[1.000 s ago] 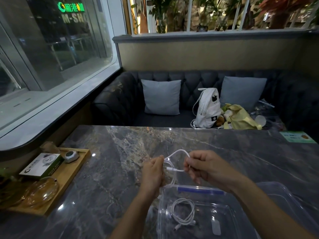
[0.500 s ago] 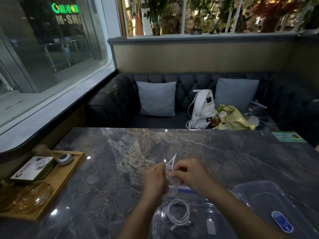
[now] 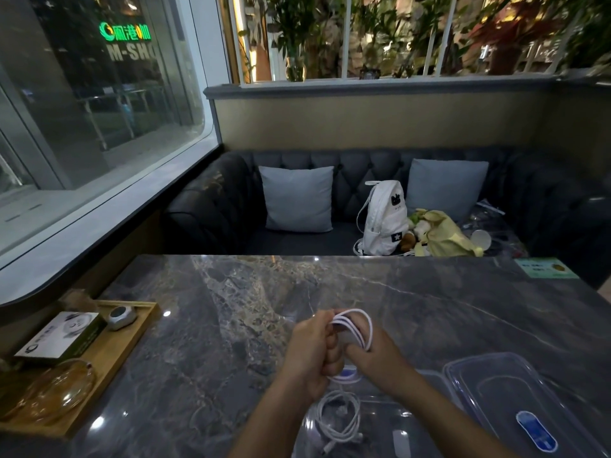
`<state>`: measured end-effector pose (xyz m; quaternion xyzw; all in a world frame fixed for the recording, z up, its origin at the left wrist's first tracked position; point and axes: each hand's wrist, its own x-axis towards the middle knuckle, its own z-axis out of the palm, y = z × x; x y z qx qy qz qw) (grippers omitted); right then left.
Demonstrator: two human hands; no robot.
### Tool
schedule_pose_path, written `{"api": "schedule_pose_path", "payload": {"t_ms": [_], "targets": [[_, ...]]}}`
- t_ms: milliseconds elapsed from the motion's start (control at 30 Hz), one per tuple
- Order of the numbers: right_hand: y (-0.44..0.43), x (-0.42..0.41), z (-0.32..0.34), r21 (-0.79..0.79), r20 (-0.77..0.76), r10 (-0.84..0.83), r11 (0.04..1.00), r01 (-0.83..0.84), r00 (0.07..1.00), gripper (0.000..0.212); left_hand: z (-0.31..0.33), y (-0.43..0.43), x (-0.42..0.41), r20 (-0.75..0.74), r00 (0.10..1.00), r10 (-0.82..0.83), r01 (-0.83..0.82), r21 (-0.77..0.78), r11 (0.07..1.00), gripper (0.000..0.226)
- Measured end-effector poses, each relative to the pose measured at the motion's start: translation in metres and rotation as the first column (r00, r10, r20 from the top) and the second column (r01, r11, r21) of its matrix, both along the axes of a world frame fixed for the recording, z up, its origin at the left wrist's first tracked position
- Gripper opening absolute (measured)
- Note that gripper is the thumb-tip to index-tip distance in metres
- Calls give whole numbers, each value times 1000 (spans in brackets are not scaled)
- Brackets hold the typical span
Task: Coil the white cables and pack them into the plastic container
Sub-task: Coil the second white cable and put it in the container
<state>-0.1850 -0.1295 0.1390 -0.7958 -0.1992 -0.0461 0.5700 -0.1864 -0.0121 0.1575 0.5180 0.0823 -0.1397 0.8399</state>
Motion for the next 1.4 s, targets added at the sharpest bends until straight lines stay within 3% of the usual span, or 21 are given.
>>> {"api": "schedule_pose_path", "payload": {"t_ms": [233,500,667,900,967,1033,1067,1133,1267,1400], "targets": [[-5,0,-10,-60,-94,3,998,-9,996,40,0,2,0,-43,999,-10,11,8,1000,52],[-6,0,-10,113,-208,93,991,-71,974,51,3,-3,-1,-79,997,-12,5,-90,996,59],[-9,3,-15,-84,-144,-14,996,2,990,27,4,2,0,-148,988,-41,21,-130,991,53],[-23,5,-6,0,-317,188,980,-198,930,35,5,3,-2,-117,993,-24,20,-34,999,58],[-30,4,-4,23,-389,212,975,-221,896,29,4,7,1,-105,994,7,-6,12,1000,59],[-39,5,-4,47,-438,147,989,-141,887,13,3,14,6,-115,993,35,-33,18,999,58],[-44,7,-2,47,-437,111,994,-101,893,7,1,17,9,-121,992,42,-40,19,999,58],[-50,14,0,-14,-373,51,998,-61,926,27,0,18,12,-116,992,50,-45,48,998,61],[-54,25,10,-152,-265,24,986,-66,964,34,3,9,16,-59,997,58,-50,128,990,63],[-59,27,13,-138,-349,89,980,-145,933,26,6,2,23,-30,997,77,-70,187,980,59]]}}
